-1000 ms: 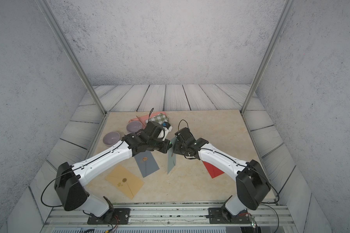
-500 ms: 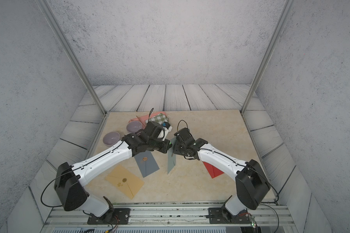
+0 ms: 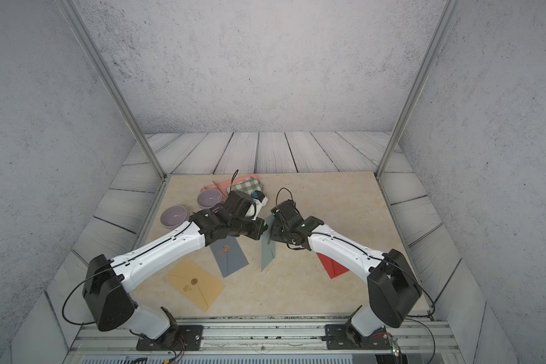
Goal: Open the envelope
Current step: Open the envelope flap on the envelope.
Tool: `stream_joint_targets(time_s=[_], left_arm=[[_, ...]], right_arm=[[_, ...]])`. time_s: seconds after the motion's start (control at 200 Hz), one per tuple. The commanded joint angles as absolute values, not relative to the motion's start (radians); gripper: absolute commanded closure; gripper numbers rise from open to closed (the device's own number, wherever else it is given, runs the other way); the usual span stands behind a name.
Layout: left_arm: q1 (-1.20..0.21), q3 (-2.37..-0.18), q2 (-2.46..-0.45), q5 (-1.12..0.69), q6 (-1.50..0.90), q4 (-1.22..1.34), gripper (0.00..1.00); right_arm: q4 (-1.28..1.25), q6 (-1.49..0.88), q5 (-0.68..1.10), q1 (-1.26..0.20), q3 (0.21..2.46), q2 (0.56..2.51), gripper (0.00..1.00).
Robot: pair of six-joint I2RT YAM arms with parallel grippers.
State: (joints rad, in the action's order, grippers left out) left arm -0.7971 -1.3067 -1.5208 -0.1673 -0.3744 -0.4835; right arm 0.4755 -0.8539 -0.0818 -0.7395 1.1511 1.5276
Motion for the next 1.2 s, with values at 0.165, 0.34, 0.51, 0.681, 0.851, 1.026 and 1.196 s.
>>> stream_joint_targets(time_s=[0.165,0.34,0.51,0.681,0.851,1.026,1.196], left_arm=[[-0.805,-1.298,-1.472,-0.154,-0.372,-0.444,1.0],[-0.805,-1.296,-1.475,-0.153,-0.373,-0.442,1.0],[-0.805,-1.291,-1.47,-0.147,-0.373,-0.443,1.0],[-0.805,-1.291,-1.471,-0.149,-0.372,-0.441,1.0],[-0.805,-1.286,-1.471,-0.153,-0.369,-0.439,1.0],[-0.798,-1.254,-1.46,-0.18,-0.368,-0.403,1.0],[-0.732,-1.2,-1.441,-0.291,-0.439,-0.339,1.0]], right_arm=[[0.534,-0.842,-0.138,-0.741,1.154,1.522,0.57],[0.546,-0.847,-0.19,-0.739,1.144,1.511,0.57],[0.556,-0.848,-0.205,-0.739,1.141,1.505,0.57],[0.558,-0.85,-0.21,-0.738,1.141,1.502,0.57],[0.567,-0.837,-0.266,-0.734,1.127,1.48,0.56],[0.51,-0.722,-0.232,-0.703,1.082,1.446,0.5],[0.433,-0.588,-0.073,-0.619,1.008,1.383,0.4]])
